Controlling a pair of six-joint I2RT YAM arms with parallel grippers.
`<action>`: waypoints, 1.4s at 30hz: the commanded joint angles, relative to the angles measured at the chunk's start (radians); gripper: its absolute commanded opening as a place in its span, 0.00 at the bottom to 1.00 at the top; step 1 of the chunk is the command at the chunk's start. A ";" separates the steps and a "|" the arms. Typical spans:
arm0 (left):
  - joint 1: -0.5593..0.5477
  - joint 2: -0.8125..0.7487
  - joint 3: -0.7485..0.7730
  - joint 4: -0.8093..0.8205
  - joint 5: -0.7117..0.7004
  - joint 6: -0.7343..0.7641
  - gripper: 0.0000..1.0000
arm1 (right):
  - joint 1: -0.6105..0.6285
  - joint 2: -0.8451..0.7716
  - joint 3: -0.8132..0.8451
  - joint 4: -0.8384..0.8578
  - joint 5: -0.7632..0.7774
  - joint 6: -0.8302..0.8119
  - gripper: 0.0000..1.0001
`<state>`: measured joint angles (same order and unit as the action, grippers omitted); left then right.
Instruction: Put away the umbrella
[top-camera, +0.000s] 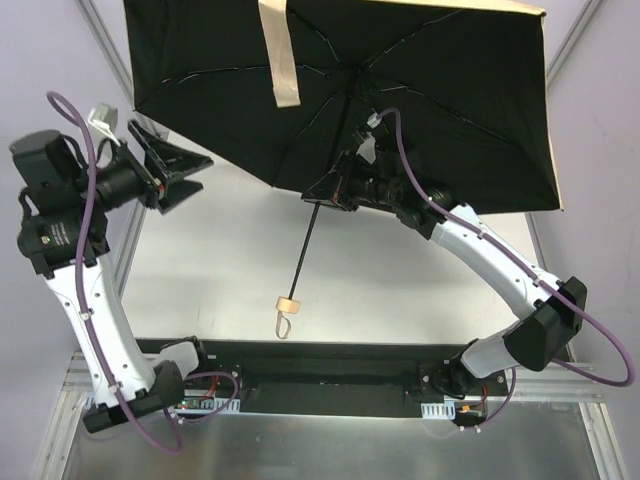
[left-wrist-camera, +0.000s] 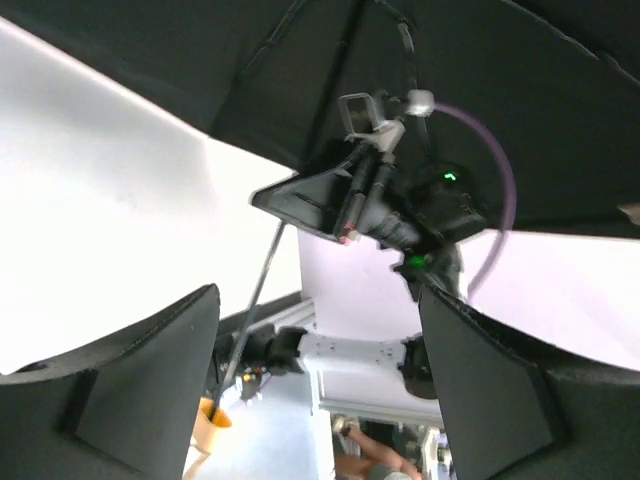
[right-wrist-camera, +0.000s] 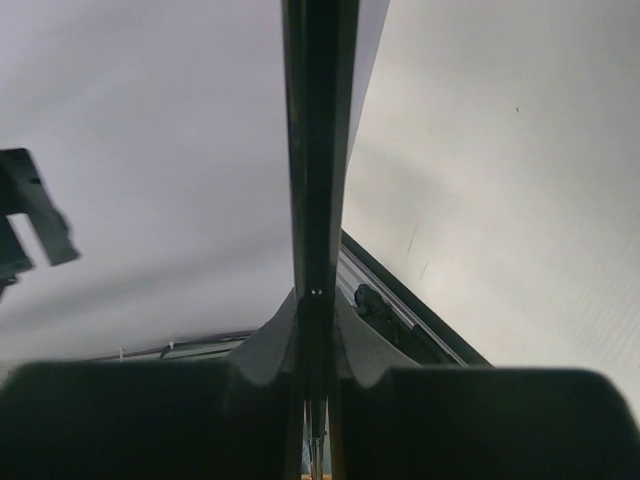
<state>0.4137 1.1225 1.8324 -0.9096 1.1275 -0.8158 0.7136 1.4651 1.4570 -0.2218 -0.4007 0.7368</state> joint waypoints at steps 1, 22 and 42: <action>-0.085 -0.179 -0.210 0.010 -0.247 -0.032 0.80 | -0.035 0.001 0.075 0.047 -0.038 -0.056 0.00; -1.032 -0.248 -0.765 0.794 -0.732 -0.019 0.75 | -0.091 -0.068 0.036 0.320 -0.179 0.133 0.00; -1.063 -0.340 -0.802 0.651 -0.767 0.015 0.00 | 0.081 -0.129 0.017 0.041 0.186 0.027 0.31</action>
<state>-0.6487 0.8387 1.0180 -0.2020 0.4698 -0.8589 0.7952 1.4055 1.4166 -0.0242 -0.3782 0.8375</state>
